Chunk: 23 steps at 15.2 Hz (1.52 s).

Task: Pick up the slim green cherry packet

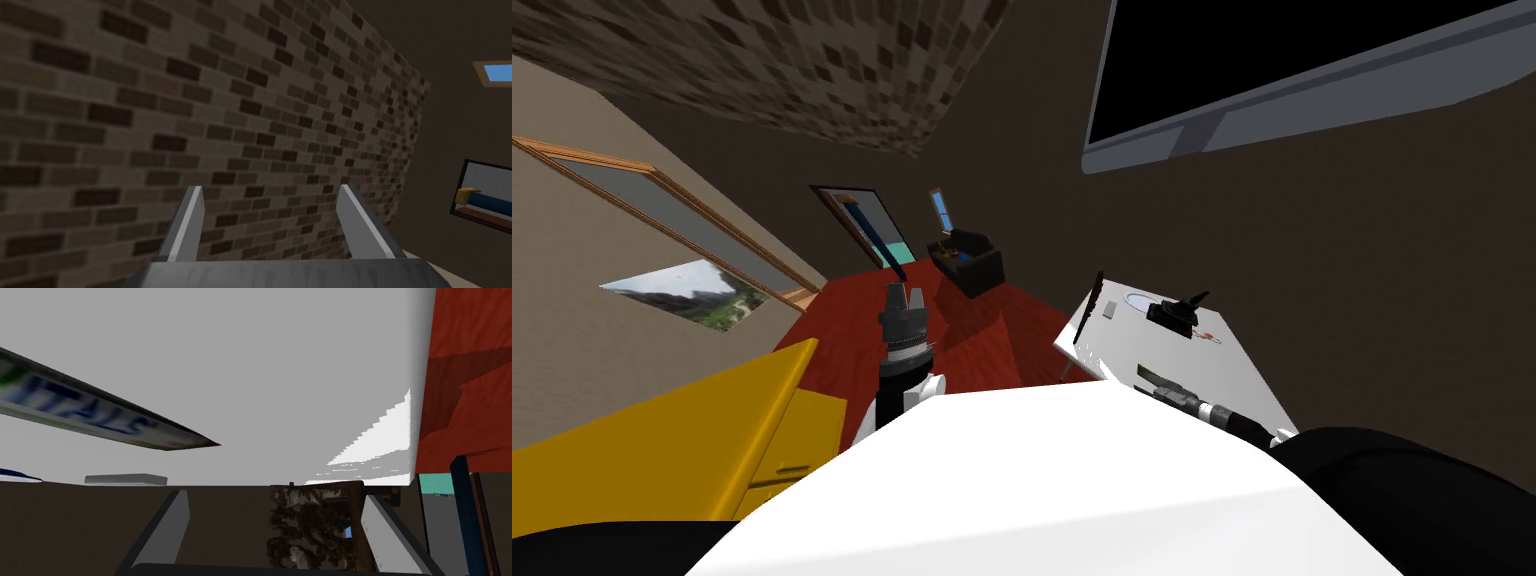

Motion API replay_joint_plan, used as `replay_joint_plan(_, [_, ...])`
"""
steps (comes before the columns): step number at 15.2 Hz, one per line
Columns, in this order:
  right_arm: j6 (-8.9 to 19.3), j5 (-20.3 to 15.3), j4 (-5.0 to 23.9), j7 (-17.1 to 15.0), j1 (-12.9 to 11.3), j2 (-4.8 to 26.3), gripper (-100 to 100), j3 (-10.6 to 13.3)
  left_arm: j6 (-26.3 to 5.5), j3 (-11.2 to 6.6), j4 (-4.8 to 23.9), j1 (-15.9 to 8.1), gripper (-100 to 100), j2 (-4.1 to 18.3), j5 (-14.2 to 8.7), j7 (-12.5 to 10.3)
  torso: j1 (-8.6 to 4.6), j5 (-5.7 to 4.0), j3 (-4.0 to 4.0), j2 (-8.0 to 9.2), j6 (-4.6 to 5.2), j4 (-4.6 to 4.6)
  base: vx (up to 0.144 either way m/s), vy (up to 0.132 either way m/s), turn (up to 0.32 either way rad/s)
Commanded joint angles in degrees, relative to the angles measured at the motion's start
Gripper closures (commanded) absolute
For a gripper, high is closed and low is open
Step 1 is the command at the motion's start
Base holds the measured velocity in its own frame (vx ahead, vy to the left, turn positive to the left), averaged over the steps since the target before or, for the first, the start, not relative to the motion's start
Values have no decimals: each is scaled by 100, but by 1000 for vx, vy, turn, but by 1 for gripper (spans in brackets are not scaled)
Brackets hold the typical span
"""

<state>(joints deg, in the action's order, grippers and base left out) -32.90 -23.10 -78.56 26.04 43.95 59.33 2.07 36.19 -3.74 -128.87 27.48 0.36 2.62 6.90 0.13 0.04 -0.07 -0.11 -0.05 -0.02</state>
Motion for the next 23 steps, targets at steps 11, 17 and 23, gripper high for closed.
replay_joint_plan(11, [-151,-833,1560,585,447,927,-100,303,0,0,0,1,0,0,0,0,-1,0,-2,-4,3,-1,45,24,202])
replay_joint_plan(17, [-174,-1154,2068,785,600,1097,-100,531,0,-1,0,1,0,0,0,0,-4,-2,1,2,6,1,40,10,145])
replay_joint_plan(23, [-178,-1416,2438,942,716,1124,-100,777,0,0,0,0,0,0,0,0,-2,-1,4,7,4,2,30,6,129])
